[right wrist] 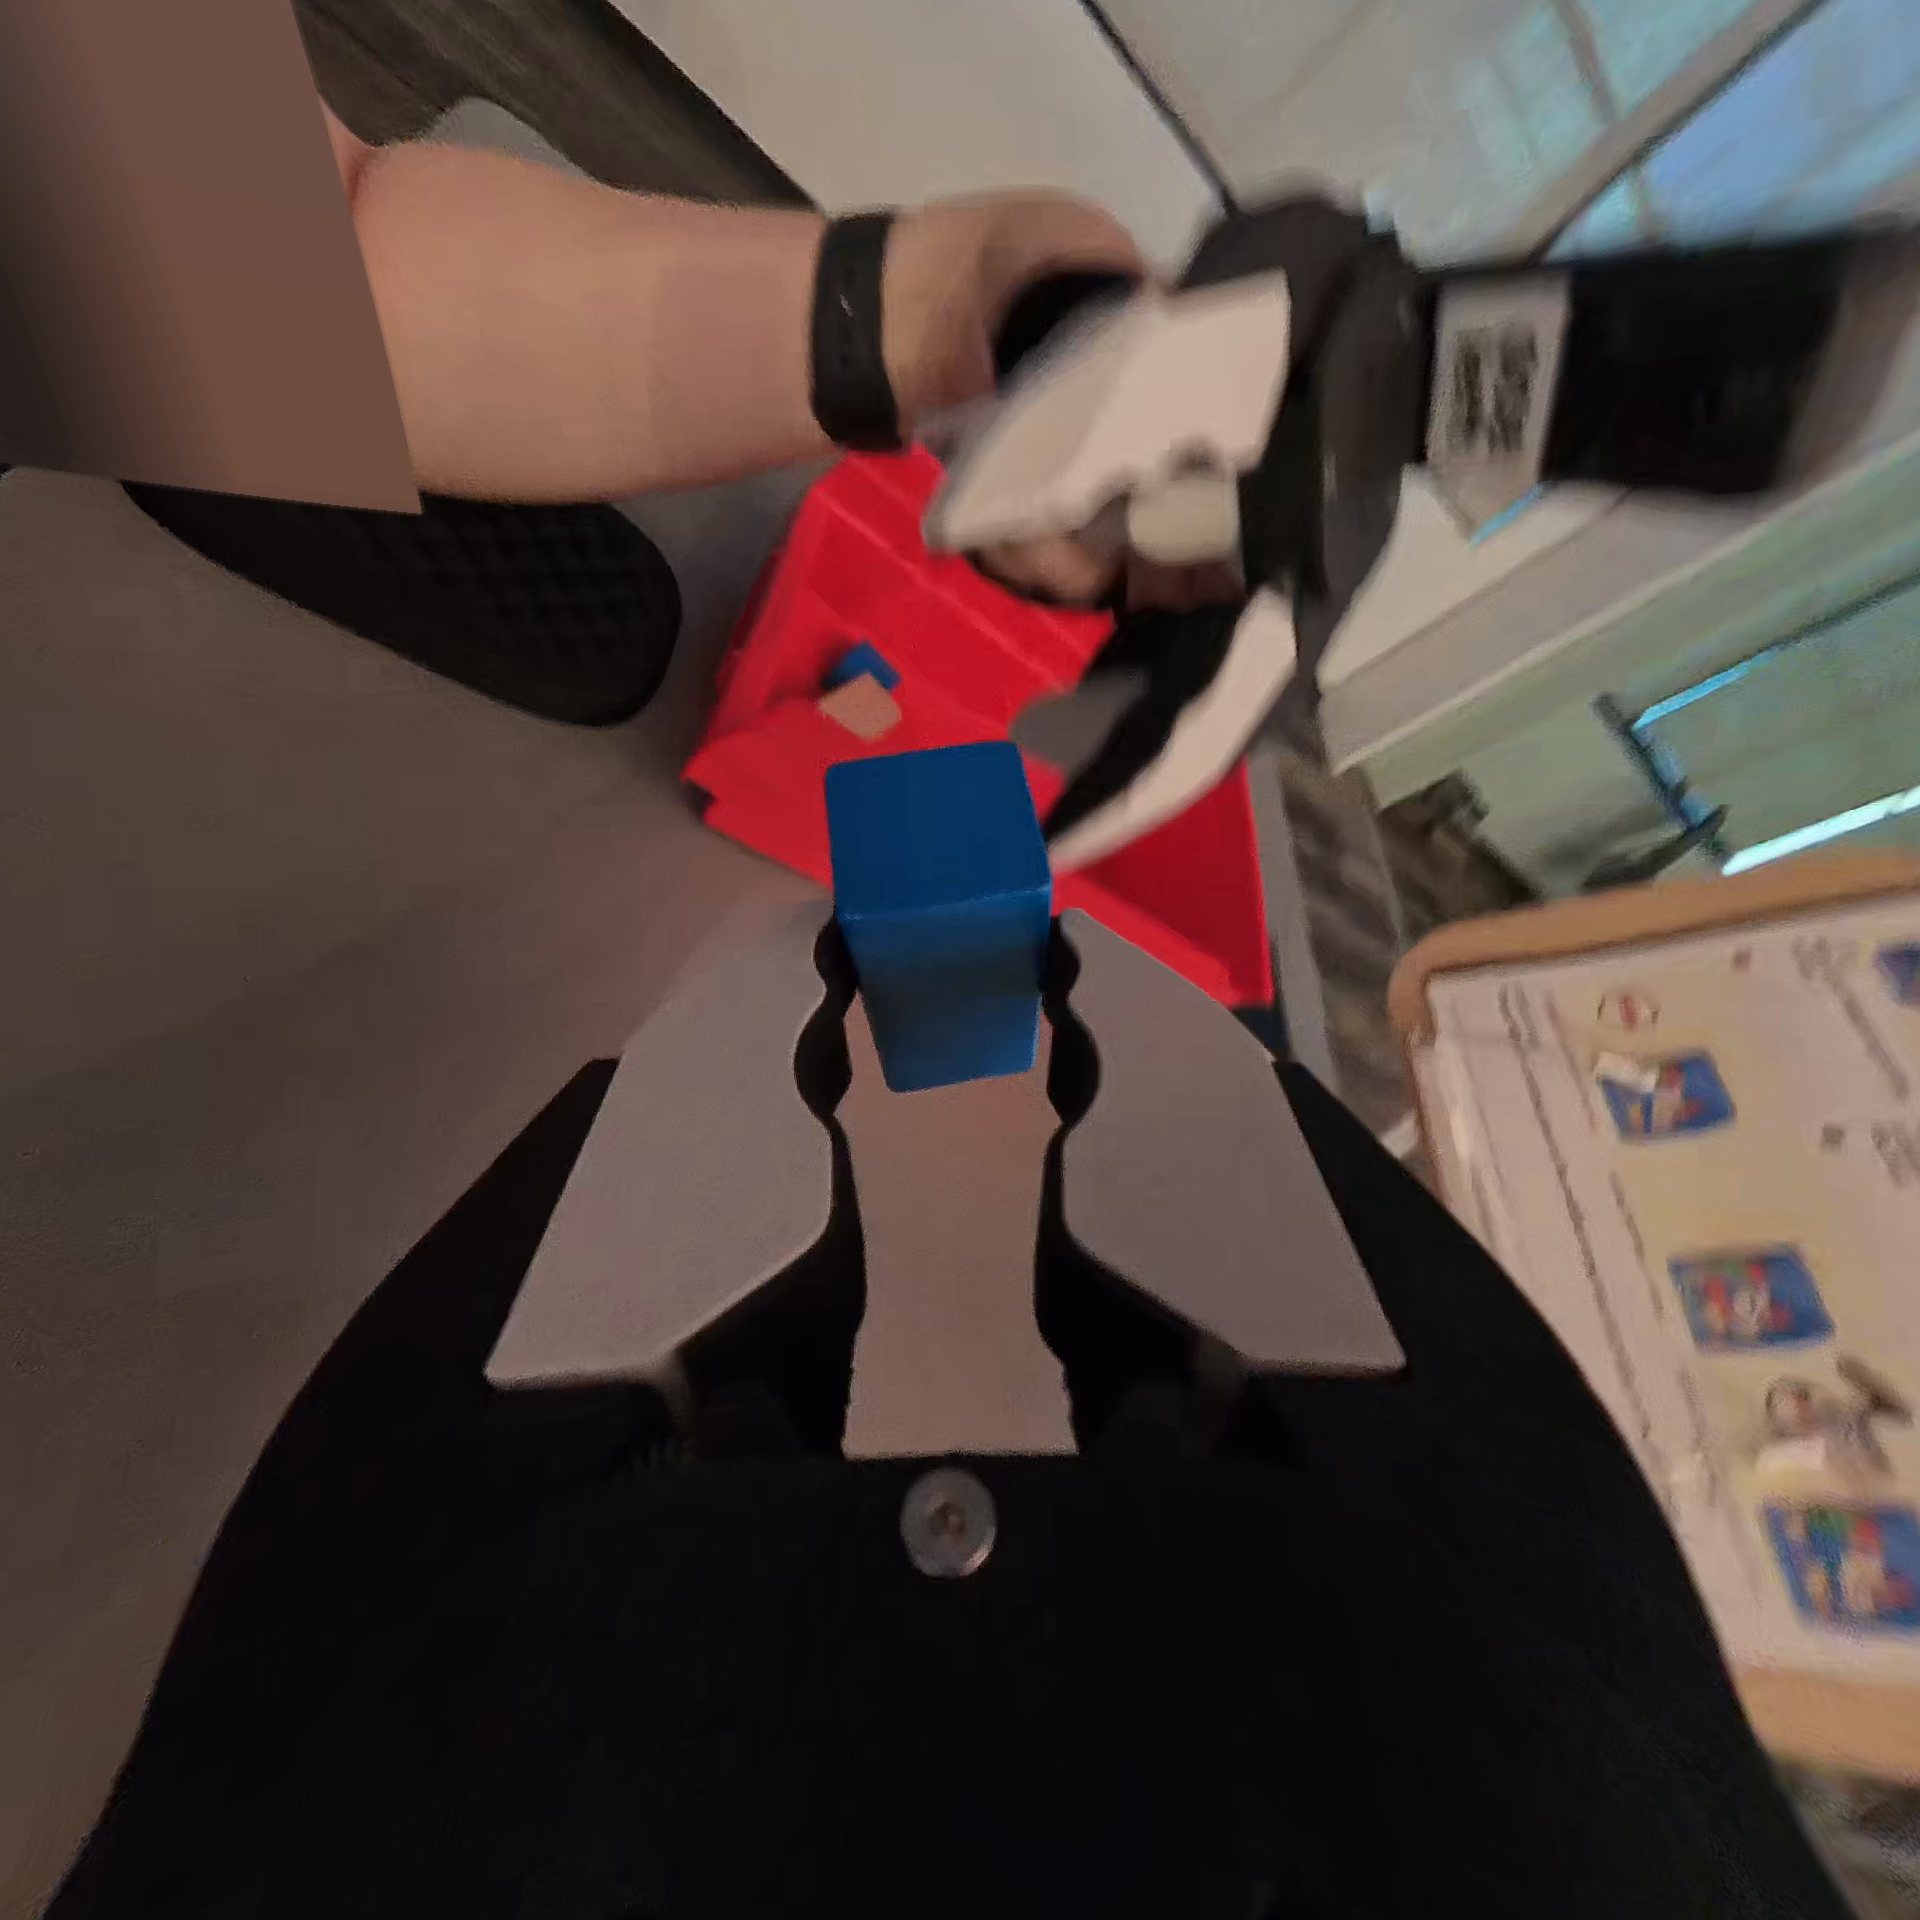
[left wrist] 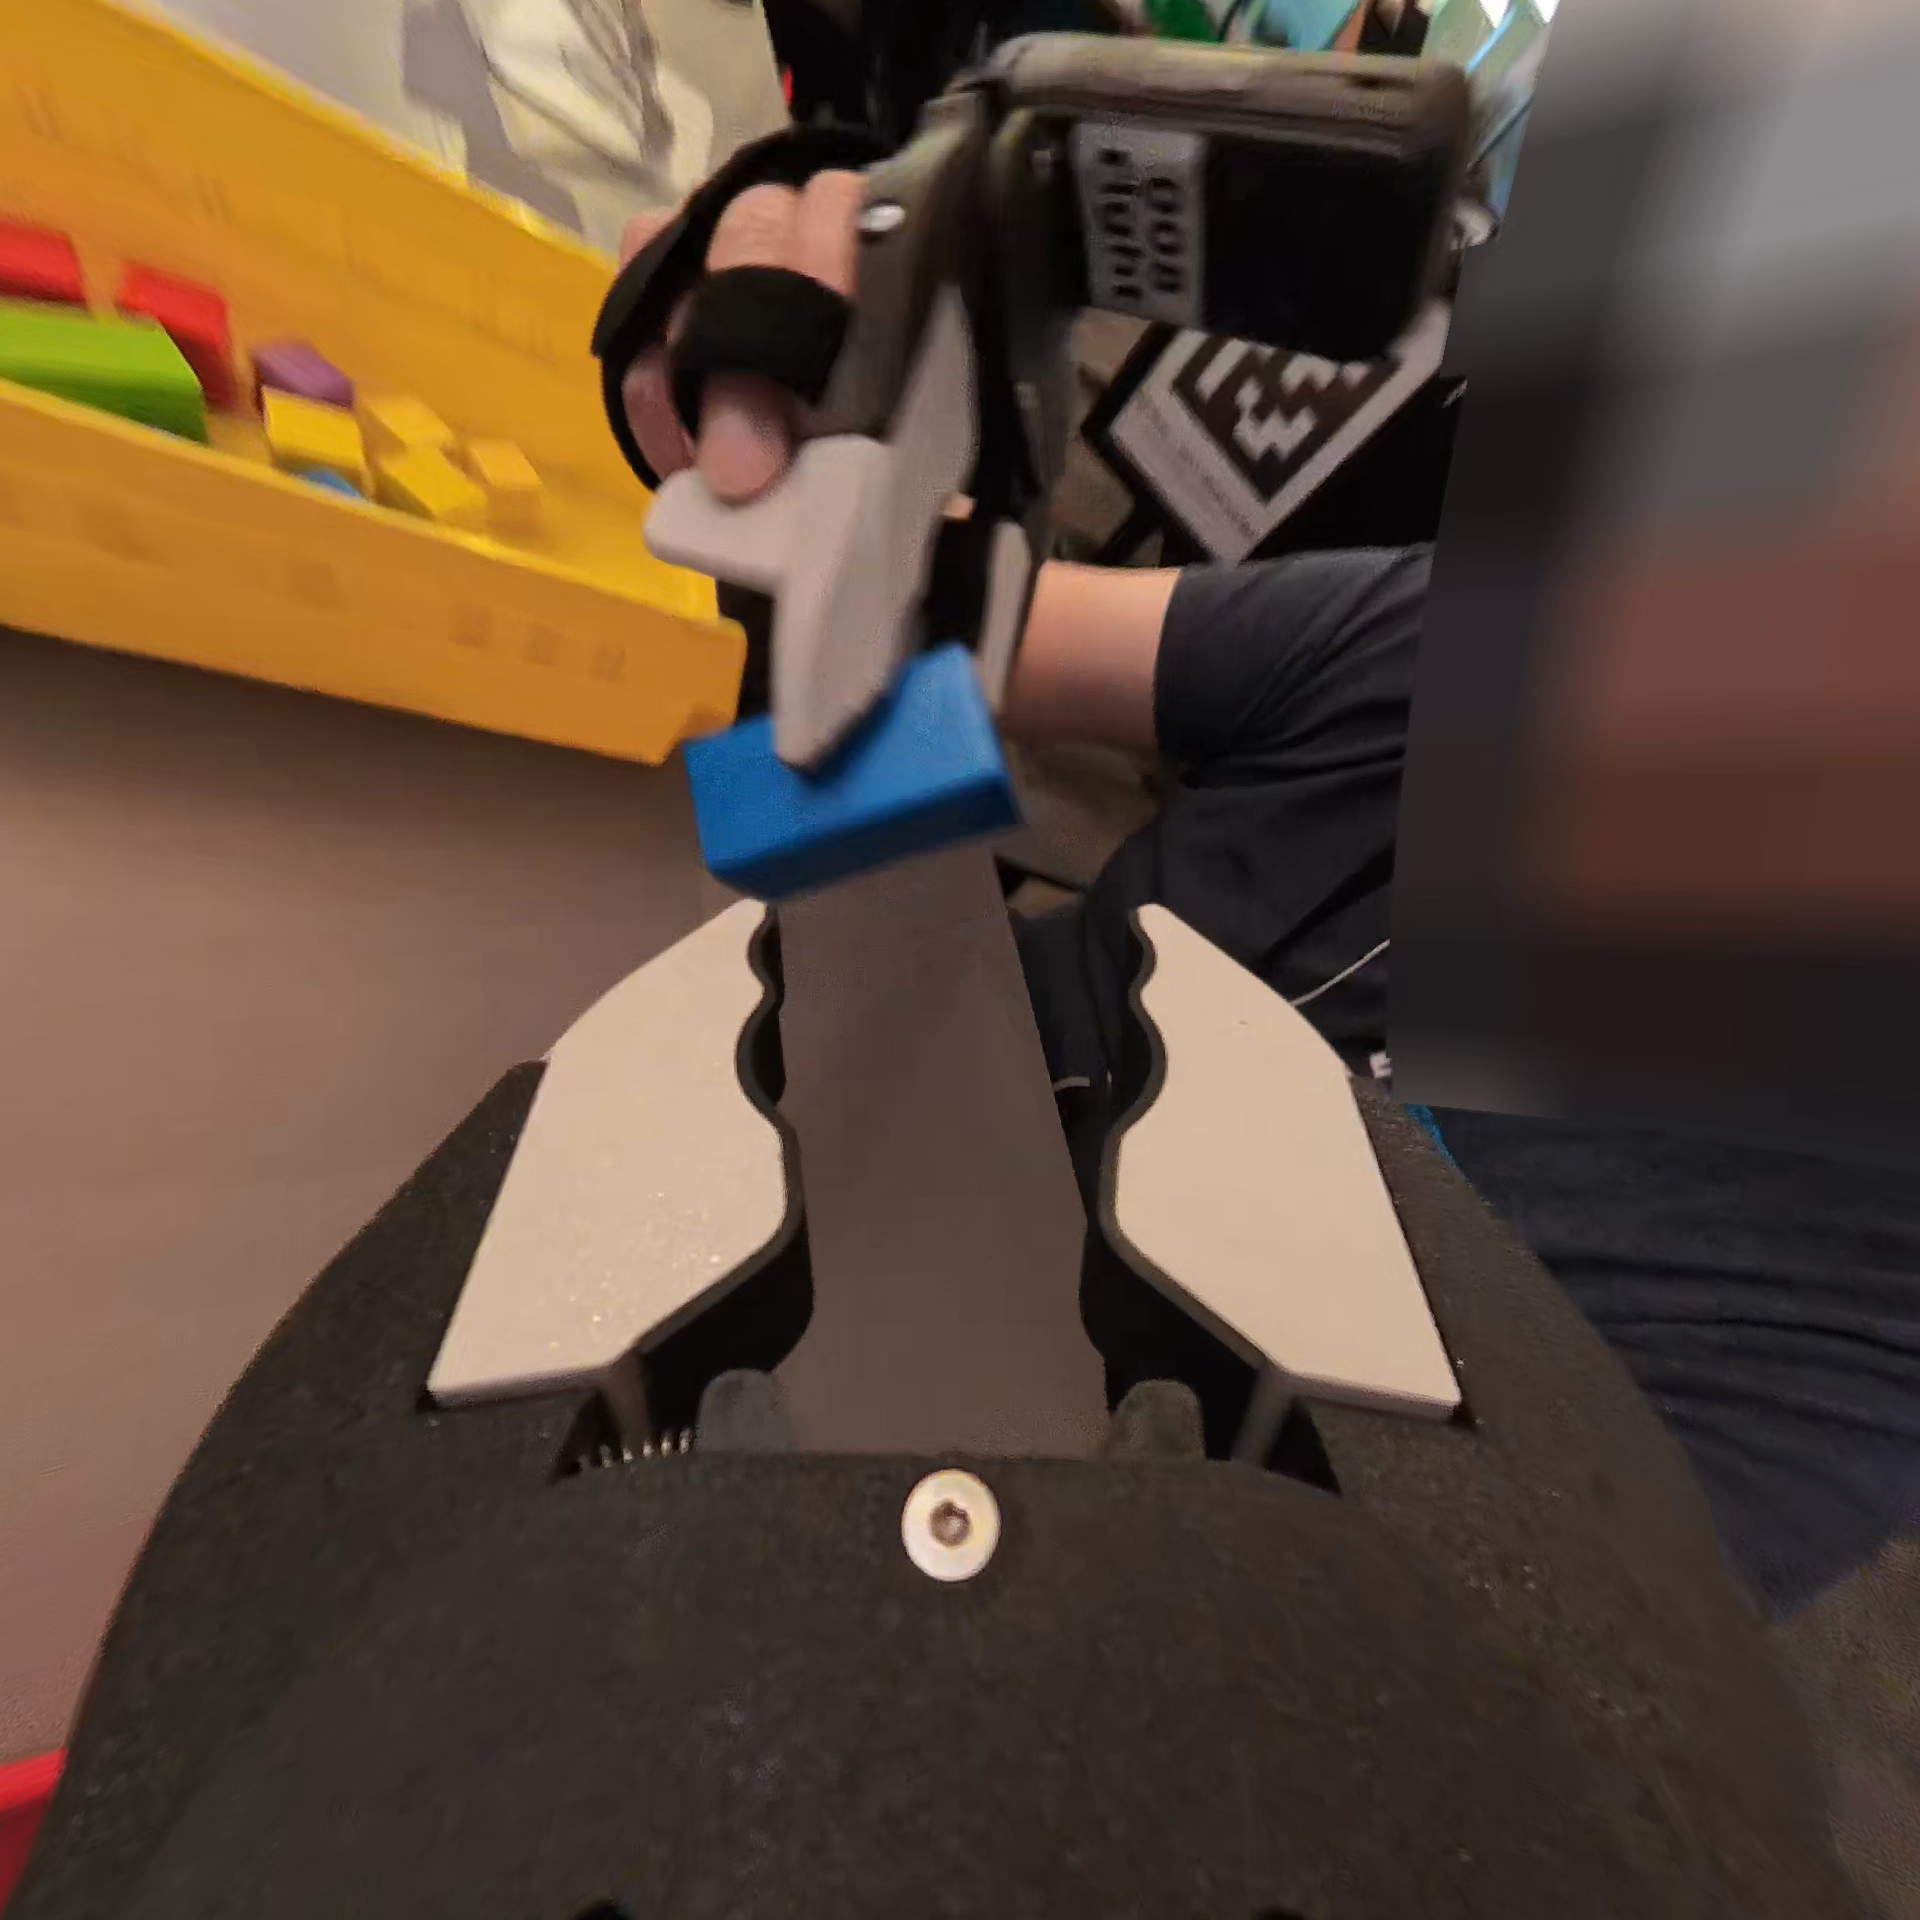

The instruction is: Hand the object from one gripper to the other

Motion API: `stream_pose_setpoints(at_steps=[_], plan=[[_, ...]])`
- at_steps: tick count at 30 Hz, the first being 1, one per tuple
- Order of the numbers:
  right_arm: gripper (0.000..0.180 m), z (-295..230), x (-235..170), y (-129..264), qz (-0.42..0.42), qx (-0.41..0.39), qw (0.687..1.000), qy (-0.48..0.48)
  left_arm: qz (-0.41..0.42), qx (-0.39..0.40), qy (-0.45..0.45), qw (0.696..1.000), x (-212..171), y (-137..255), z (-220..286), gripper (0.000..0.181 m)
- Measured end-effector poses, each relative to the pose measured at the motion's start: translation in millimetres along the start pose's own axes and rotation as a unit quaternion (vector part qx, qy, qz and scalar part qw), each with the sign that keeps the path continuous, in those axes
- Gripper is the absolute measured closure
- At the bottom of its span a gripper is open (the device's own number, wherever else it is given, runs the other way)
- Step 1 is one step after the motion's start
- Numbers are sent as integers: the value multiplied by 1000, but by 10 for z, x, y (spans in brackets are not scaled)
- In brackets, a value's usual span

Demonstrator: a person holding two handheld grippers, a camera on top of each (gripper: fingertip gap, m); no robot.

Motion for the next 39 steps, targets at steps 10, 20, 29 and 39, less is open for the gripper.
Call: stream_pose_setpoints(at_steps=[10,20,29,39], plan=[[144,-226,-1470,1507,-361,82,863,-344,126,50,-137,981,247,442,332,139],[144,-621,-1979,1367,-477,182,738,-441,107,42,-129,985,221,365,379,146],[144,-686,-1988,1367,-480,184,713,-477,83,55,-134,986,177,321,397,146],[144,-751,-1891,1454,-476,123,633,-598,67,63,-124,988,151,299,350,146]])
Point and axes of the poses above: each gripper's, where its closed fingertips meet, y back along the fingers, x out of its top, z = x × y across the jaws, the point moved 5 cm from there along y, back along the fingers, and after that the axes turned 7 degrees about z, right-handed, at the moved point
